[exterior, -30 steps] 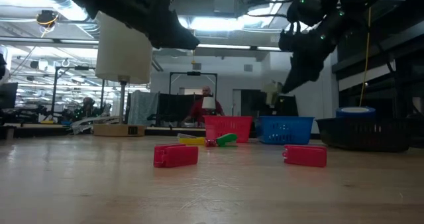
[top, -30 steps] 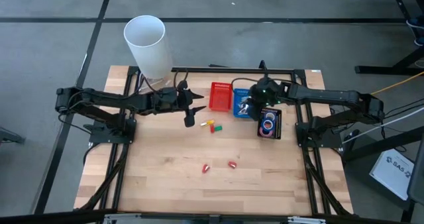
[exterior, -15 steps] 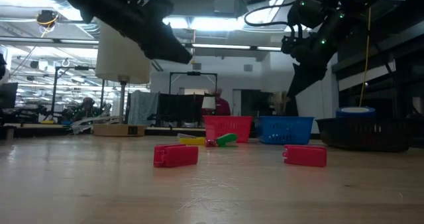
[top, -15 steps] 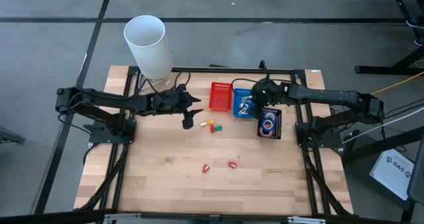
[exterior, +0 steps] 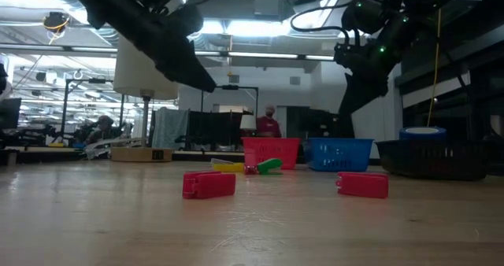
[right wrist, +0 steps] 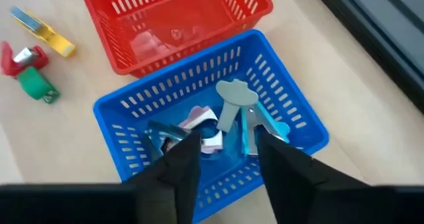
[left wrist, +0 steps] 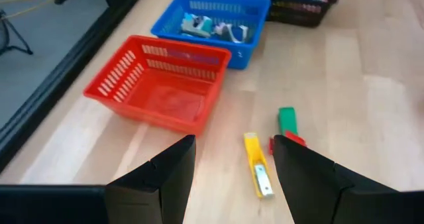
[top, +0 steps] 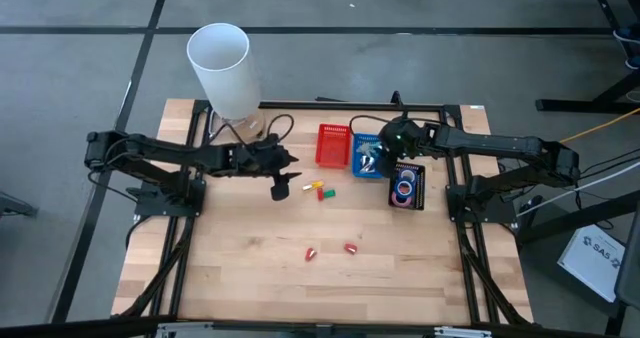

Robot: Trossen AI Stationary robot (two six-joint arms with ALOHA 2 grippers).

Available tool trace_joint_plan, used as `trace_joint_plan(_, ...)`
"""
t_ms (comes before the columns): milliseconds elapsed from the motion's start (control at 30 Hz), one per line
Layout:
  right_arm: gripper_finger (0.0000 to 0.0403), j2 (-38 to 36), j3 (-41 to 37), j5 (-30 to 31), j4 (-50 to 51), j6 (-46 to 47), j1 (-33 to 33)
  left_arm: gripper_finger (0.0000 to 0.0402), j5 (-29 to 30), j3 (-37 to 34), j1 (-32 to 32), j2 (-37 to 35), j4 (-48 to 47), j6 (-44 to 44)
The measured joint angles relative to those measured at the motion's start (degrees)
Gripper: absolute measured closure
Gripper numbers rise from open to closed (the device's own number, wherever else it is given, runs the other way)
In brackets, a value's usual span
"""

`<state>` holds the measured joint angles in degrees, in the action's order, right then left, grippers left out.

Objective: Pick and place Stapler, Stapler remover, tape
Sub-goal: Put the yellow mini-stapler into the red bin

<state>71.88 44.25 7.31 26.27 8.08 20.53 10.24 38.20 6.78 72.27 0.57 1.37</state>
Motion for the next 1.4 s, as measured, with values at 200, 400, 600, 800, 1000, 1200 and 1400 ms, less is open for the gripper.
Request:
trace_joint_plan(200,0.0221,0.0,0.0,-3.9,-1.2,0.9,0.0,0.0201,1.3,0.0,-2.6,1.8,-0.4,0.4)
trace_joint_plan(400,0.0206,0.0,0.0,-5.0,-2.0,0.9,0.0,0.0201,3.6,0.0,-4.6,7.4,1.0,3.6)
trace_joint_plan(600,0.0206,0.0,0.0,-5.0,-2.0,2.0,-0.1,0.0201,4.0,0.0,-5.8,14.6,5.8,6.2)
trace_joint_plan(800,0.0205,0.0,0.0,-5.9,-2.0,2.2,-0.2,0.0201,9.1,0.0,-6.0,21.9,9.4,7.6)
trace_joint_plan(1000,0.0205,0.0,0.0,-5.9,-2.1,2.1,-1.1,0.0201,7.1,0.0,-5.8,26.6,16.3,8.6)
trace_joint_plan(1200,0.0205,0.0,0.0,-5.9,-2.2,2.2,-1.3,0.0201,5.1,0.0,-5.8,29.2,19.1,9.2)
trace_joint_plan(1400,0.0205,0.0,0.0,-5.9,-2.2,2.2,-1.3,0.0201,5.2,0.0,-5.8,29.2,20.3,11.2)
